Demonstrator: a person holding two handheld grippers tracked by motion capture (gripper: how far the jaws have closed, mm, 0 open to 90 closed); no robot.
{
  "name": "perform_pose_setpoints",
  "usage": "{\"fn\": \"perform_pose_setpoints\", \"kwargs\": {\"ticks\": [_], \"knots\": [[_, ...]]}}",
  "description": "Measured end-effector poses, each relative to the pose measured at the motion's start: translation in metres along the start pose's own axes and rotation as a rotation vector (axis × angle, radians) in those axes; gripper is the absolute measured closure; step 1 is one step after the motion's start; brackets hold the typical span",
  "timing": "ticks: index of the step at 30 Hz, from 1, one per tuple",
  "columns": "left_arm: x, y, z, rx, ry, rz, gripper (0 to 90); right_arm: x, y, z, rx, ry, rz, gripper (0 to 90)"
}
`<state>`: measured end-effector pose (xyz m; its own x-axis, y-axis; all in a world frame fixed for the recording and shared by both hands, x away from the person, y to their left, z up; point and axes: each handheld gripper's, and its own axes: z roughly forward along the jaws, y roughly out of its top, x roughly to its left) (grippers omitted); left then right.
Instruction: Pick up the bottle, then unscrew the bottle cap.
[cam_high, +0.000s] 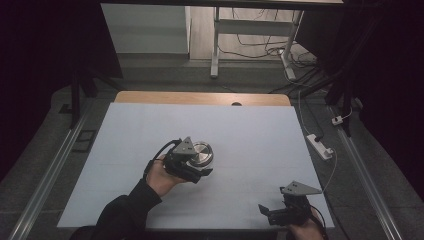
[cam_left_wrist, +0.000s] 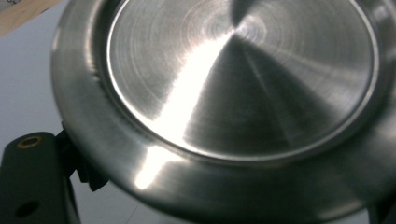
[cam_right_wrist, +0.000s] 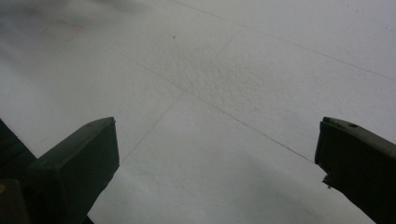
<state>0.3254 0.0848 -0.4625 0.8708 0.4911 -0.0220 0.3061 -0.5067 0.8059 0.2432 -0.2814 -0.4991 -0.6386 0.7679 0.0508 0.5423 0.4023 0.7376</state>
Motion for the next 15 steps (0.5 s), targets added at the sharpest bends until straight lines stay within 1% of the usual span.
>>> {"fn": "perform_pose_setpoints", "kwargs": {"ticks": [5,8,15], "knots": [[0.001,-0.003,0.002,0.001,-0.012,-0.003,14.9,0.0,0.0,-0.002,-0.017,0.003,0.003,0.0],[0.002,-0.004,0.002,-0.003,-0.015,-0.005,14.9,0.002,0.003,-0.005,-0.033,0.014,0.004,0.0],[0.002,-0.005,0.001,-0.013,-0.026,-0.008,14.9,0.009,0.013,-0.009,-0.08,0.036,-0.022,0.0]]}}
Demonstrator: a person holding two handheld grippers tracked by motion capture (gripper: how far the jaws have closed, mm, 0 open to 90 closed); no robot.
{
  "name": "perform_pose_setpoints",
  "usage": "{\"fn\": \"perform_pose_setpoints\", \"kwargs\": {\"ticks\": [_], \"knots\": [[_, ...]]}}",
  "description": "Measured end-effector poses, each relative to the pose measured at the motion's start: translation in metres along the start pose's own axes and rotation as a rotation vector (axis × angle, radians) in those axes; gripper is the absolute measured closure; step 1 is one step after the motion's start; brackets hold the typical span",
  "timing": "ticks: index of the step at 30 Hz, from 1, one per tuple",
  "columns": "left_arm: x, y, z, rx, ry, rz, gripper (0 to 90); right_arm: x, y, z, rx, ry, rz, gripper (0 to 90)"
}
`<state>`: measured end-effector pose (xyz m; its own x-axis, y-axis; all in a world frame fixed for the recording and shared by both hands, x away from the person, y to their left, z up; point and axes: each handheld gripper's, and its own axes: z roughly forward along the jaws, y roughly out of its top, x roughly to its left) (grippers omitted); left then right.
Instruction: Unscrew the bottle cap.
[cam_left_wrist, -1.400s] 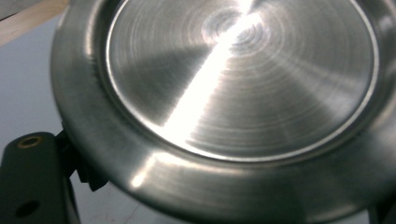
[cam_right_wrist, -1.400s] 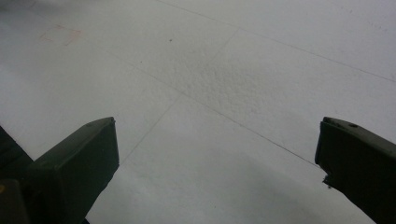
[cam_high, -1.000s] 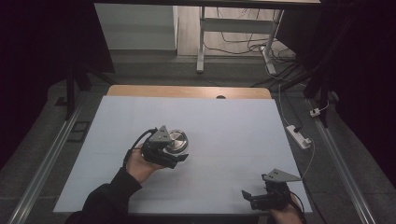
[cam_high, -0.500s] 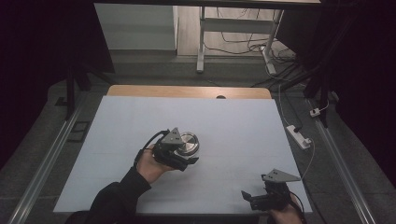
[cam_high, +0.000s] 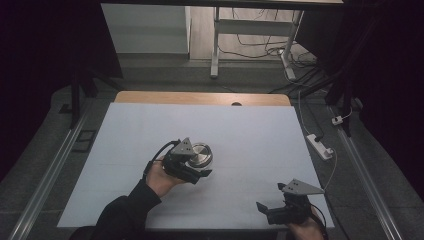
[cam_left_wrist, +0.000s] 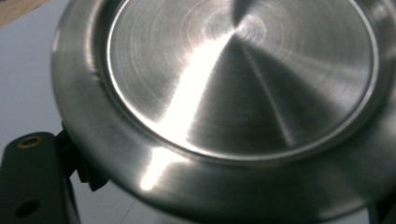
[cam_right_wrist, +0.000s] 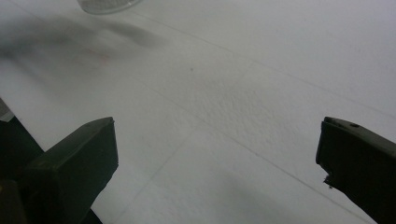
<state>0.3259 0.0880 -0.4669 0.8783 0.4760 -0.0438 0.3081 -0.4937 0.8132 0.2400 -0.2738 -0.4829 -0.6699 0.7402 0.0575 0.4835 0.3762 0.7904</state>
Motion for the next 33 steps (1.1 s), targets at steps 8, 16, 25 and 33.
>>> {"fn": "perform_pose_setpoints", "kwargs": {"ticks": [8,16,25,33], "knots": [[0.0,-0.001,0.0,-0.009,-0.034,0.002,14.9,0.013,0.018,0.002,-0.033,0.057,-0.062,0.0],[-0.001,-0.001,-0.001,-0.01,-0.038,0.006,14.9,0.026,0.038,0.014,-0.037,0.135,-0.106,0.0],[0.0,-0.002,-0.001,-0.014,-0.059,0.004,14.9,0.037,0.068,0.027,-0.074,0.183,-0.153,0.0],[-0.002,-0.002,-0.001,-0.017,-0.054,0.021,14.9,0.044,0.091,0.043,-0.072,0.22,-0.173,0.0]]}}
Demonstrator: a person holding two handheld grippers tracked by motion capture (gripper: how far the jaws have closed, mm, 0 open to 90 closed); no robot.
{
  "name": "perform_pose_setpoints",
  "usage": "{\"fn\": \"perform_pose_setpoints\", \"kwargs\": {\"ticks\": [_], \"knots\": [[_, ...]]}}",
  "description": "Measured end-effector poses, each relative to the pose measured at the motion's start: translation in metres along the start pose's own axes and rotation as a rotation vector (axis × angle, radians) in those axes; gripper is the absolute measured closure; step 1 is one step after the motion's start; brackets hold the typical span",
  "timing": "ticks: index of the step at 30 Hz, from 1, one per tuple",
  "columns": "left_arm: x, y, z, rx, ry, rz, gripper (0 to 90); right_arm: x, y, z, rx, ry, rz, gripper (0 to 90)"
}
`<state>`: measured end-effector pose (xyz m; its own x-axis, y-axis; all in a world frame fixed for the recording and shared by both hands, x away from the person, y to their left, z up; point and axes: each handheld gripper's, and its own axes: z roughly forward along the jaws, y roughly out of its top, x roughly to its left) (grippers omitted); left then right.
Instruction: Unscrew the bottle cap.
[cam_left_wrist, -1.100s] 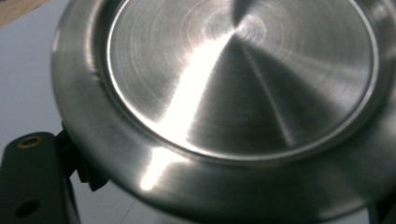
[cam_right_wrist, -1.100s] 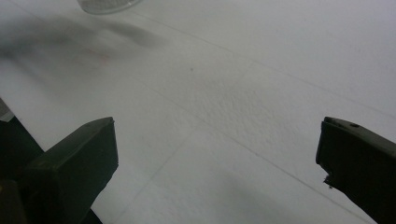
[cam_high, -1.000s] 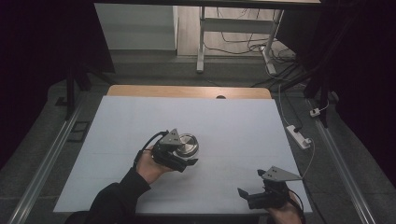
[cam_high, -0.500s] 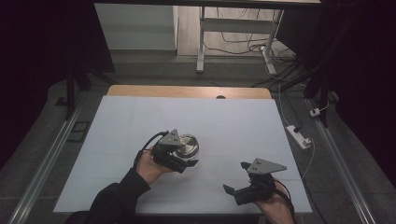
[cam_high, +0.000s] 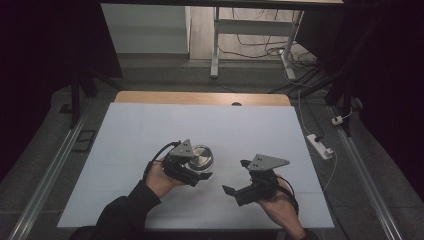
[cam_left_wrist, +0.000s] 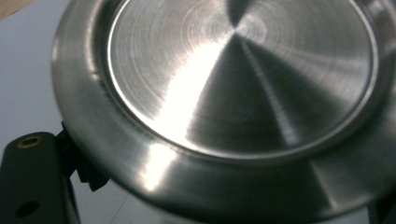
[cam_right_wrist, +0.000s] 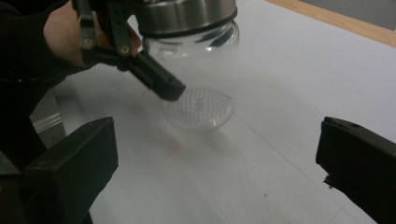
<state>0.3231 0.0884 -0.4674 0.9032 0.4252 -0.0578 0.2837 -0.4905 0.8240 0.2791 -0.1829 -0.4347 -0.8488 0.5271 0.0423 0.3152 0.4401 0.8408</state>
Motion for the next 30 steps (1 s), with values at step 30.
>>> {"fn": "perform_pose_setpoints", "kwargs": {"ticks": [30], "knots": [[-0.007,0.001,0.003,0.006,-0.032,0.043,14.9,0.009,0.057,0.068,-0.028,0.079,-0.081,11.8]]}}
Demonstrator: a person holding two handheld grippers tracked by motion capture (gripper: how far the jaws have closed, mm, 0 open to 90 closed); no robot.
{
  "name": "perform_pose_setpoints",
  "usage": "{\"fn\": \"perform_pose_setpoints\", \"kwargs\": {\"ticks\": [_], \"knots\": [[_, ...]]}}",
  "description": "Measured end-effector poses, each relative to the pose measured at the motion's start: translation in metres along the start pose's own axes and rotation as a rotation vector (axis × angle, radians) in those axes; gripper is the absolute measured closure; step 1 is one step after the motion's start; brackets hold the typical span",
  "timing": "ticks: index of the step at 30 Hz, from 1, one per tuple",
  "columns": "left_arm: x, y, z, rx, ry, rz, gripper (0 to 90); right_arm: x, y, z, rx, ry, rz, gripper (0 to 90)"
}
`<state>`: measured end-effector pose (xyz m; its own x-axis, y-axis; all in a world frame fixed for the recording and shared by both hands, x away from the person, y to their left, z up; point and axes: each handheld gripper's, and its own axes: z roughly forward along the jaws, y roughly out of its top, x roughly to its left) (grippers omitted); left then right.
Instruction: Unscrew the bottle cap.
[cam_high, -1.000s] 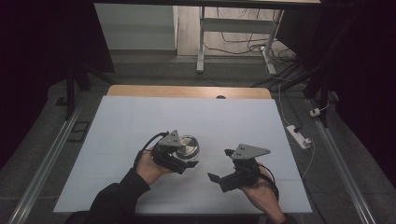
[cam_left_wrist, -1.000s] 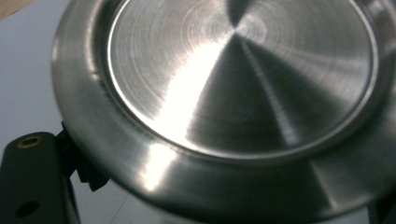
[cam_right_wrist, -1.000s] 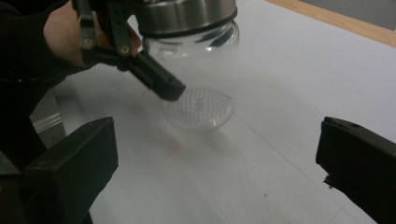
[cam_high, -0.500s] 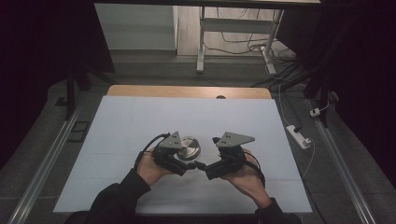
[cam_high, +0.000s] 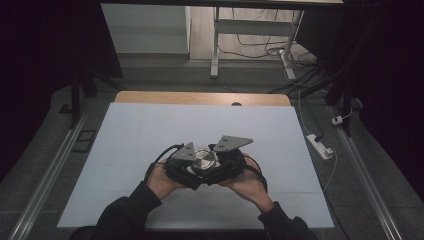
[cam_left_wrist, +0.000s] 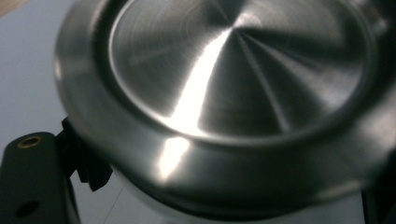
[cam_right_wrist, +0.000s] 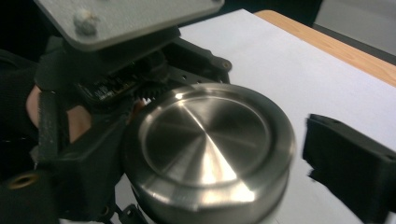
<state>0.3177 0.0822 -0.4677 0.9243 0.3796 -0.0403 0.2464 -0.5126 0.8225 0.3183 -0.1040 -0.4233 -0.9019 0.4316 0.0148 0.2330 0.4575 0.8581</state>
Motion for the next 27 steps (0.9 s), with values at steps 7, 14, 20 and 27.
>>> {"fn": "perform_pose_setpoints", "kwargs": {"ticks": [7,14,20,27], "knots": [[0.0,0.0,-0.002,-0.007,-0.056,0.031,14.9,-0.001,0.0,-0.002,-0.006,0.081,-0.016,18.5],[-0.004,0.003,-0.006,-0.014,-0.2,0.135,14.9,-0.011,0.001,-0.011,-0.008,0.302,-0.099,18.5],[-0.009,0.004,-0.005,-0.04,-0.286,0.156,14.9,-0.019,-0.002,-0.016,-0.048,0.501,-0.154,11.7],[0.002,0.0,-0.007,-0.025,-0.069,0.027,14.9,-0.018,0.005,-0.024,-0.003,0.197,0.009,0.5]]}}
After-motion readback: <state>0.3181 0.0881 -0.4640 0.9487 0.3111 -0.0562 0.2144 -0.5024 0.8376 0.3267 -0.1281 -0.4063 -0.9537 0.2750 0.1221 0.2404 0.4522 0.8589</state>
